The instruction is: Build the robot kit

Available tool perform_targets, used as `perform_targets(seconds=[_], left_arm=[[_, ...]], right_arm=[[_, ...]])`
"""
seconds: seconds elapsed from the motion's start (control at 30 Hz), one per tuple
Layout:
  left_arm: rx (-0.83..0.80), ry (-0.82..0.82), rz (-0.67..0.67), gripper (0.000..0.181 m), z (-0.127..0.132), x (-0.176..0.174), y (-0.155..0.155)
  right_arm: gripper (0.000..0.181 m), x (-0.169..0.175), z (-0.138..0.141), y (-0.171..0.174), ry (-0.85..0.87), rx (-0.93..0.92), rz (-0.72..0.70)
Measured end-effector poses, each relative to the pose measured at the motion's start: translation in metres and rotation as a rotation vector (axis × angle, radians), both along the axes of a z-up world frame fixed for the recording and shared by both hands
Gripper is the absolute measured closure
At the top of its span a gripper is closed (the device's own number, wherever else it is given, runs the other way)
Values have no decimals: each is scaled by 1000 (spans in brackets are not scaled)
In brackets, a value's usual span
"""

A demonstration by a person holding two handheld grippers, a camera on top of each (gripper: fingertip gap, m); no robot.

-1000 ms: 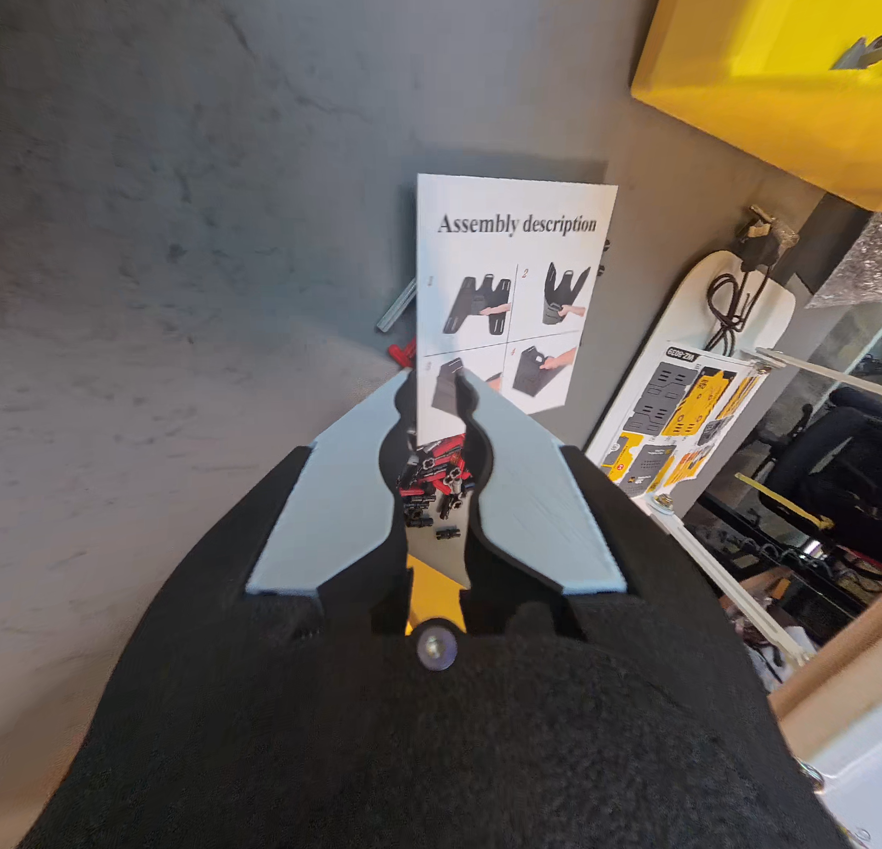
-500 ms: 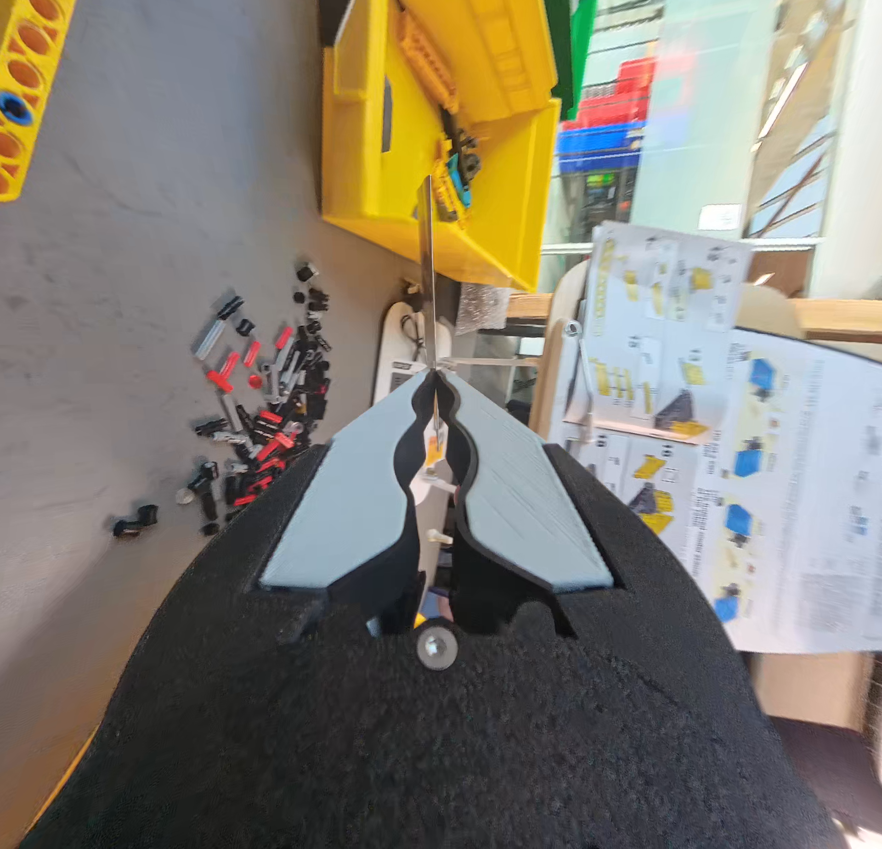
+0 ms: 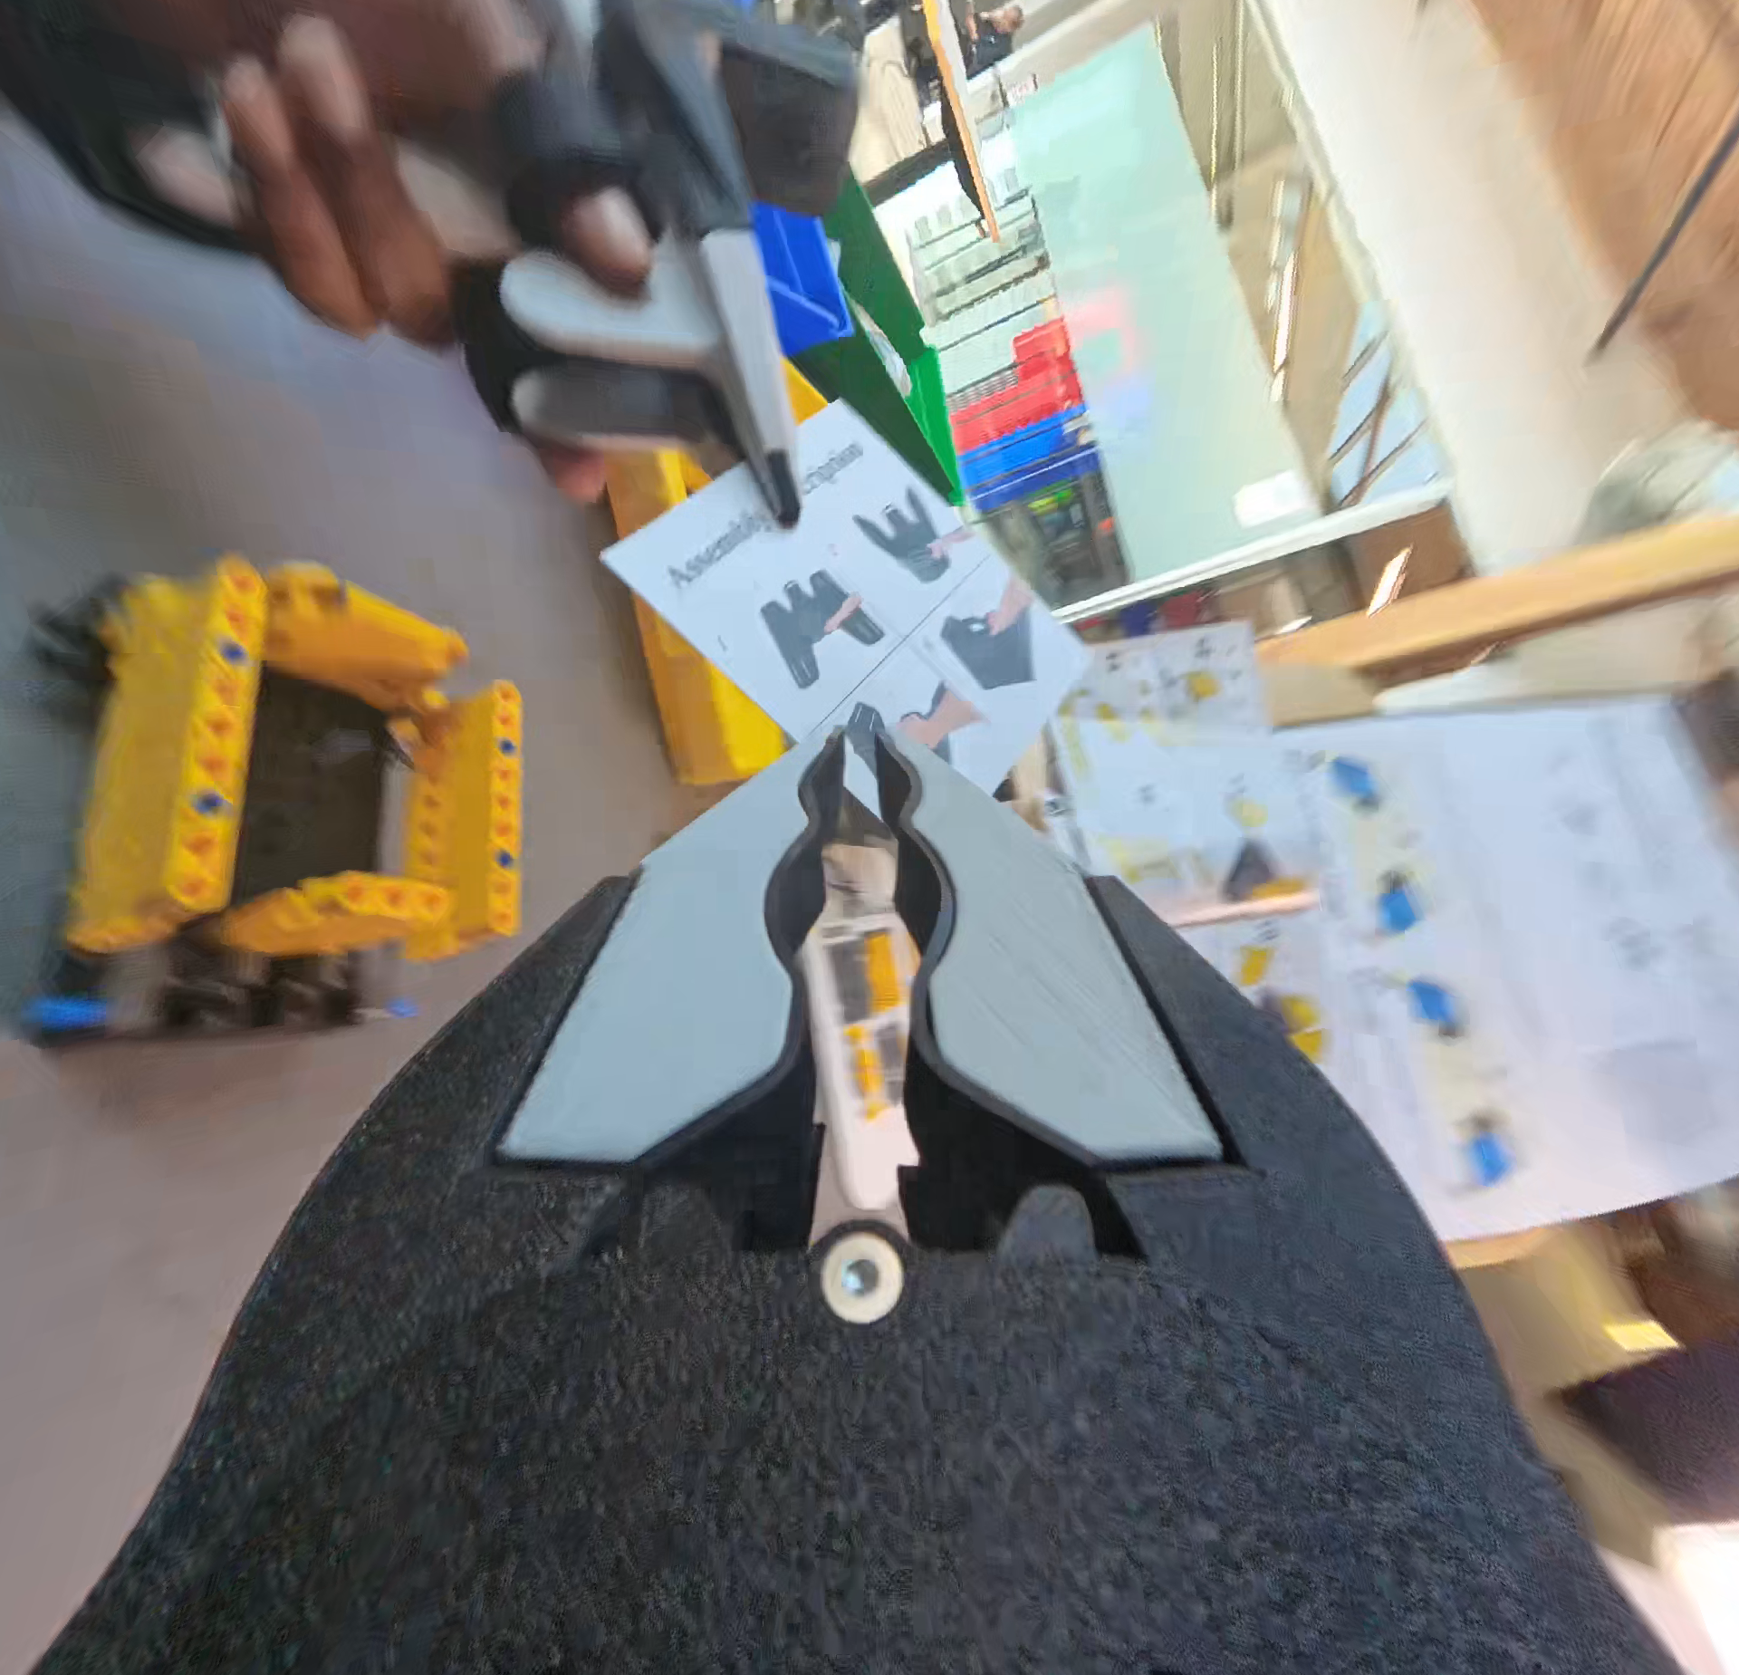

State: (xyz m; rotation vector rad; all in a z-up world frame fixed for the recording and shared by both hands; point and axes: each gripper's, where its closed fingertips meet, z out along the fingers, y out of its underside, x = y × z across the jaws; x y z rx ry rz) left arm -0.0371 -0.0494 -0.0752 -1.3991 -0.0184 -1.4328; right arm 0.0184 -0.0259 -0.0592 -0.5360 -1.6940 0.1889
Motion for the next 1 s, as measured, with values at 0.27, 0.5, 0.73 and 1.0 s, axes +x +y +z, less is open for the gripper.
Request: perform_targets(seconds=[0.27,0.5,0.73,1.0], left_arm=[[-59,45,-268,181,-5,61,-19],[-40,158,-339,171,-11,98,-35],[14,227,-154,157,-3,56,-21],[-39,304,-105,157,-23,46,-5]], right_arm=[[127,56,4,4,-35,-1329,-114],[181,103,-5,-35,-74,-1709,13],[181,278,39,3,317,-1851,-151],[181,481,19,77,781,-1891,-459]])
